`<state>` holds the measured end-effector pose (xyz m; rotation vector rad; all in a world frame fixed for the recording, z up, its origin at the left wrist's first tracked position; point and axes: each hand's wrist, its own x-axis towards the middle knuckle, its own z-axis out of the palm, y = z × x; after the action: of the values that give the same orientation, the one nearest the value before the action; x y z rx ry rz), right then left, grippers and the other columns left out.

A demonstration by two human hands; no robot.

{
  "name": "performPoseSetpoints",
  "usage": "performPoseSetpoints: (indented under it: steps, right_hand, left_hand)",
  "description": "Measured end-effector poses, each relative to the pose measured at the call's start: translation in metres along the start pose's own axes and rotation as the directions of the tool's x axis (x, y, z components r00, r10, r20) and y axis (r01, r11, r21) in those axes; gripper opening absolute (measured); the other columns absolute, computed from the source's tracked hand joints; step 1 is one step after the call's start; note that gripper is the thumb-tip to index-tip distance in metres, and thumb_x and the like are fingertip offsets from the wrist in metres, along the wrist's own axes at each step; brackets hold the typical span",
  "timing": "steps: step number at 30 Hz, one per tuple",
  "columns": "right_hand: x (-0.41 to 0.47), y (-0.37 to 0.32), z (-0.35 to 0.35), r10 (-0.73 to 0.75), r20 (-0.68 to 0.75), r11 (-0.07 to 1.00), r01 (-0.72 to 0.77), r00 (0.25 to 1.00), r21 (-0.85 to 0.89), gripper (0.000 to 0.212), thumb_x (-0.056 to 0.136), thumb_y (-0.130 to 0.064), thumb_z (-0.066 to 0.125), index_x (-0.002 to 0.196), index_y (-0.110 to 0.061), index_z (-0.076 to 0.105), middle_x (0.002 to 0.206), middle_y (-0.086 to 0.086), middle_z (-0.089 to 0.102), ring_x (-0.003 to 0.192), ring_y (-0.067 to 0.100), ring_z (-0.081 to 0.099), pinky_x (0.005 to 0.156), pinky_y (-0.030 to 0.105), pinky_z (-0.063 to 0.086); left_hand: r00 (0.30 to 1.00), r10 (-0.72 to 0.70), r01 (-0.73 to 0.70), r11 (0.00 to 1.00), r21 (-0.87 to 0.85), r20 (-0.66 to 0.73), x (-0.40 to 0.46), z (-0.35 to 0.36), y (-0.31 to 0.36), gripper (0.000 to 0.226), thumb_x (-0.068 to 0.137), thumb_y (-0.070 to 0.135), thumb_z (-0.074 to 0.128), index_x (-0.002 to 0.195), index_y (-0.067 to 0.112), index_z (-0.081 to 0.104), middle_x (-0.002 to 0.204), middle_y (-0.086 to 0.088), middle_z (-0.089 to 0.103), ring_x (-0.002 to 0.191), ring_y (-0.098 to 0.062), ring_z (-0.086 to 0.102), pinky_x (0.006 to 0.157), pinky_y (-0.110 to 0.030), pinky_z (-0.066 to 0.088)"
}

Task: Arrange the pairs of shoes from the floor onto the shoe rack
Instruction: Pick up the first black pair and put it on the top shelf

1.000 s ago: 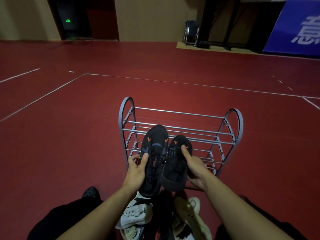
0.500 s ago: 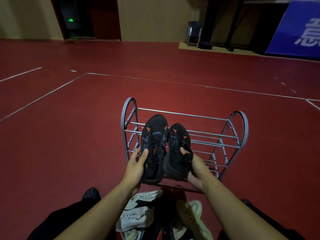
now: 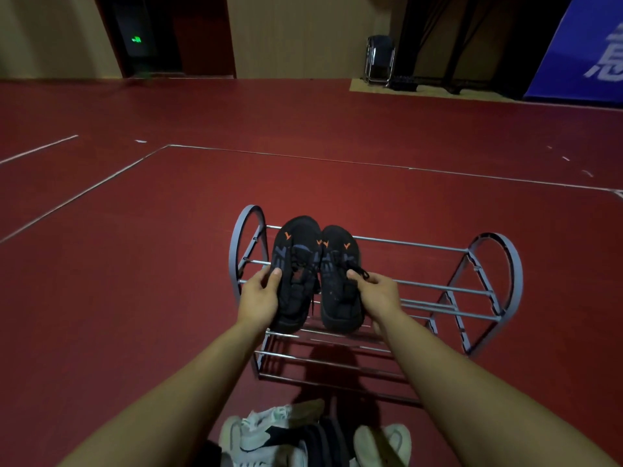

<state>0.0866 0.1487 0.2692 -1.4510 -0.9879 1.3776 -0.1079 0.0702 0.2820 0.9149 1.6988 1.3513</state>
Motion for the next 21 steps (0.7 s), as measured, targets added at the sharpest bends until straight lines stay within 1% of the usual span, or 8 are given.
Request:
performPoseSetpoints:
  steps: [2, 5, 8, 10, 13, 17, 19, 21]
  right_hand:
    - [0.020, -0.002, 0.011, 0.019, -0.019, 0.999, -0.018, 1.000, 0.031, 0.014, 0.090, -0.022, 0.073, 0.085, -0.010, 0.075, 0.092, 0.012, 0.077, 0.086, 0.027, 0.072, 0.085, 0.047, 0.060]
    - [0.046, -0.004, 0.024, 0.024, -0.060, 1.000, -0.024, 0.998, 0.011, 0.018, 0.093, -0.022, 0.068, 0.090, -0.007, 0.076, 0.092, 0.012, 0.076, 0.086, 0.026, 0.070, 0.084, 0.046, 0.058]
    - [0.065, -0.002, 0.031, 0.022, -0.072, 0.999, -0.024, 0.997, -0.030, 0.020, 0.095, -0.022, 0.064, 0.082, -0.010, 0.073, 0.087, 0.011, 0.075, 0.082, 0.026, 0.067, 0.082, 0.048, 0.057]
    - [0.074, -0.001, 0.035, 0.010, -0.065, 0.998, -0.014, 0.998, -0.062, 0.021, 0.096, -0.022, 0.063, 0.085, -0.007, 0.074, 0.086, 0.011, 0.074, 0.078, 0.024, 0.063, 0.074, 0.047, 0.056]
    - [0.076, -0.005, 0.037, -0.051, -0.035, 0.975, 0.042, 0.998, -0.219, 0.028, 0.098, -0.030, 0.061, 0.085, -0.008, 0.071, 0.080, 0.010, 0.069, 0.068, 0.022, 0.057, 0.065, 0.033, 0.045]
    - [0.073, -0.007, 0.039, -0.144, -0.016, 0.912, 0.126, 0.989, -0.390, 0.029, 0.095, -0.033, 0.065, 0.088, -0.006, 0.074, 0.085, 0.011, 0.073, 0.078, 0.030, 0.065, 0.067, 0.038, 0.051]
    - [0.070, -0.006, 0.038, -0.127, -0.041, 0.899, 0.097, 0.991, -0.428, 0.029, 0.094, -0.032, 0.066, 0.083, -0.007, 0.073, 0.077, 0.009, 0.069, 0.070, 0.028, 0.060, 0.060, 0.032, 0.044]
    - [0.066, -0.005, 0.035, -0.098, -0.072, 0.902, 0.058, 0.993, -0.428, 0.030, 0.094, -0.030, 0.066, 0.073, -0.009, 0.069, 0.065, 0.006, 0.060, 0.063, 0.026, 0.051, 0.055, 0.031, 0.036]
  left_hand:
    - [1.000, -0.003, 0.003, 1.000, 0.003, 0.004, 0.021, 0.006, 0.002, 0.039, 0.108, 0.035, 0.048, 0.137, 0.013, 0.063, 0.122, -0.002, 0.071, 0.113, -0.021, 0.068, 0.103, -0.042, 0.054]
    - [0.999, -0.018, 0.019, 0.999, 0.030, -0.033, 0.050, 0.015, 0.001, 0.038, 0.109, 0.033, 0.045, 0.135, 0.011, 0.062, 0.118, -0.003, 0.070, 0.110, -0.024, 0.066, 0.100, -0.040, 0.054]
    - [0.996, -0.010, 0.021, 0.994, 0.108, -0.093, 0.073, 0.024, -0.002, 0.036, 0.109, 0.033, 0.042, 0.123, 0.011, 0.067, 0.103, -0.004, 0.069, 0.101, -0.027, 0.066, 0.092, -0.041, 0.055]
    - [0.993, -0.010, 0.029, 0.986, 0.163, -0.116, 0.086, 0.027, -0.005, 0.036, 0.109, 0.034, 0.041, 0.113, 0.011, 0.068, 0.098, -0.006, 0.069, 0.096, -0.028, 0.065, 0.087, -0.043, 0.055]
    - [0.993, -0.006, 0.035, 0.967, 0.251, -0.117, 0.095, 0.031, -0.007, 0.034, 0.110, 0.033, 0.040, 0.101, 0.012, 0.065, 0.087, -0.004, 0.064, 0.084, -0.025, 0.061, 0.076, -0.036, 0.047]
    - [0.984, 0.062, 0.001, 0.934, 0.357, -0.166, 0.102, 0.024, -0.010, 0.044, 0.109, 0.022, 0.038, 0.068, 0.011, 0.050, 0.065, -0.005, 0.050, 0.067, -0.027, 0.049, 0.055, -0.031, 0.032]
    - [0.989, 0.041, 0.014, 0.930, 0.368, -0.142, 0.101, 0.017, -0.008, 0.040, 0.109, 0.022, 0.040, 0.075, 0.010, 0.058, 0.068, -0.004, 0.056, 0.069, -0.025, 0.052, 0.054, -0.029, 0.033]
    - [0.998, 0.013, 0.013, 0.924, 0.383, -0.065, 0.100, 0.013, -0.006, 0.031, 0.108, 0.025, 0.044, 0.099, 0.010, 0.070, 0.085, -0.006, 0.068, 0.082, -0.026, 0.062, 0.065, -0.029, 0.045]
